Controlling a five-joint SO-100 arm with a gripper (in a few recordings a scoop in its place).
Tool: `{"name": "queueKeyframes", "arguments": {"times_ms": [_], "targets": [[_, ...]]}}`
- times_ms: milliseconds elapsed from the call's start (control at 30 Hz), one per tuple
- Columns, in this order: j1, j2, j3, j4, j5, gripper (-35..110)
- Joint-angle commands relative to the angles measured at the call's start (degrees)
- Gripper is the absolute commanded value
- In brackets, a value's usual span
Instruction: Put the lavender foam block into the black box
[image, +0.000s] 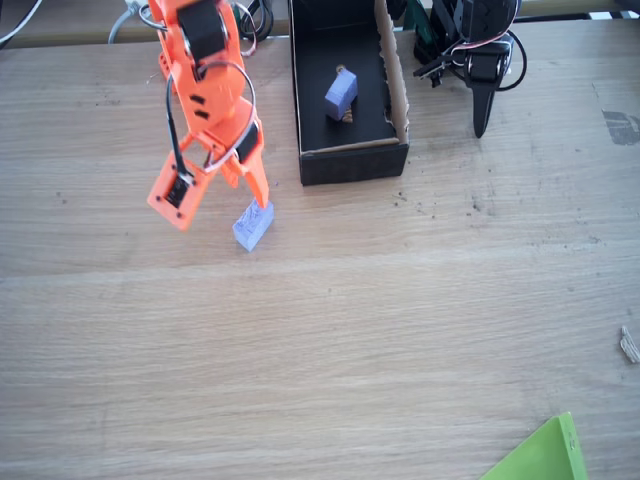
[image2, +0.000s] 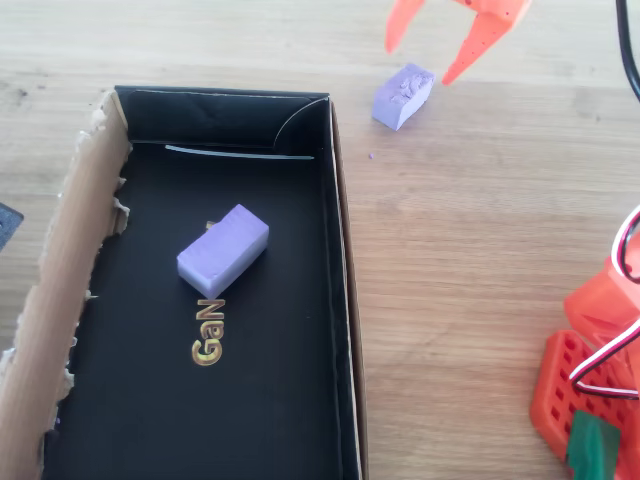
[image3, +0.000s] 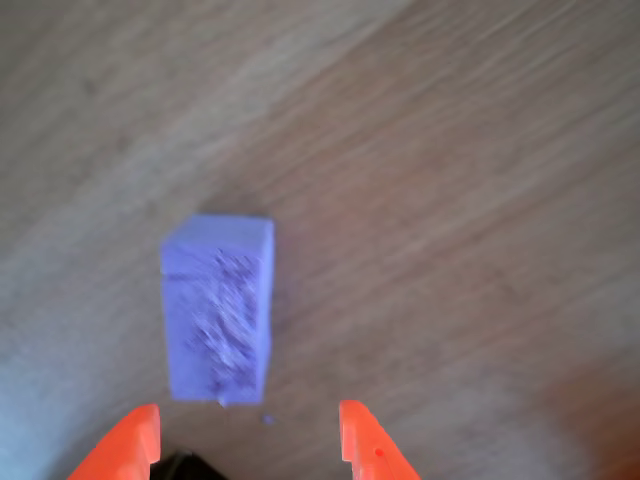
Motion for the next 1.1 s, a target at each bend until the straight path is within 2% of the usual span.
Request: {"name": "queueKeyframes", "arguments": {"times_ms": [0, 467, 1067], "targets": [[-0.53, 0.53, 0.0, 1.58, 2.72, 23], [-2.55, -5.89, -0.97, -5.01, 4.39, 24], [-2.55, 1.05, -1.05, 1.41, 2.9, 23]]}}
